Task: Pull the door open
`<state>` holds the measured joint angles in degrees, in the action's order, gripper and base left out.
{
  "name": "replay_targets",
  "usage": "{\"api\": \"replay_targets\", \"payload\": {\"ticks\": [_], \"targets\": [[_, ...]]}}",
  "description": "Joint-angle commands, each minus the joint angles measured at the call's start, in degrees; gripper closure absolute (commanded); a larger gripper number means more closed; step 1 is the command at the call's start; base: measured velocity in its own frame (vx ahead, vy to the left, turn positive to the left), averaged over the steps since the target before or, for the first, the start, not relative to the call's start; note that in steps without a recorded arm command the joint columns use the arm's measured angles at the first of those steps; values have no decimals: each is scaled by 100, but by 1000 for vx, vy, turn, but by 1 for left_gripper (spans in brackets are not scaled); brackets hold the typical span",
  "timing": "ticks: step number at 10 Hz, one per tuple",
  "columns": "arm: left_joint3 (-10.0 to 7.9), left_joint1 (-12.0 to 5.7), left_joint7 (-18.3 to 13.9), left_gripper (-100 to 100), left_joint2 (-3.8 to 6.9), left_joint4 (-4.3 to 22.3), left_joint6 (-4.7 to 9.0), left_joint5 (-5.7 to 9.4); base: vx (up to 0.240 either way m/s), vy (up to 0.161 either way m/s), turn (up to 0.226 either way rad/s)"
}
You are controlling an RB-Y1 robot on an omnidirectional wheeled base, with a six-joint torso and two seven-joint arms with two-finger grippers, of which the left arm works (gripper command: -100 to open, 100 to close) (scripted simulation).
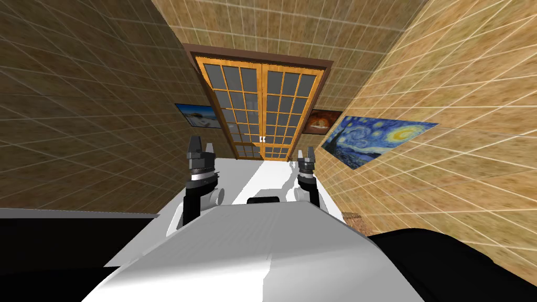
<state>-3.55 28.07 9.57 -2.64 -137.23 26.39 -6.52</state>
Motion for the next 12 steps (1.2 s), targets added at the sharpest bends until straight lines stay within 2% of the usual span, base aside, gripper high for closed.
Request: {"api": "replay_targets", "payload": {"ticks": [1,4,6,12], "targets": [[-4,-49,117,-100,78,183,45,-7,28,12,-6],[-12,-144,347,-100,206,542,134,-21,146,-26,5],[-19,-234,563,-100,307,878,217,-34,173,-33,5],[-32,-395,947,-100,462,1478,364,-57,99,-24,2]]}}
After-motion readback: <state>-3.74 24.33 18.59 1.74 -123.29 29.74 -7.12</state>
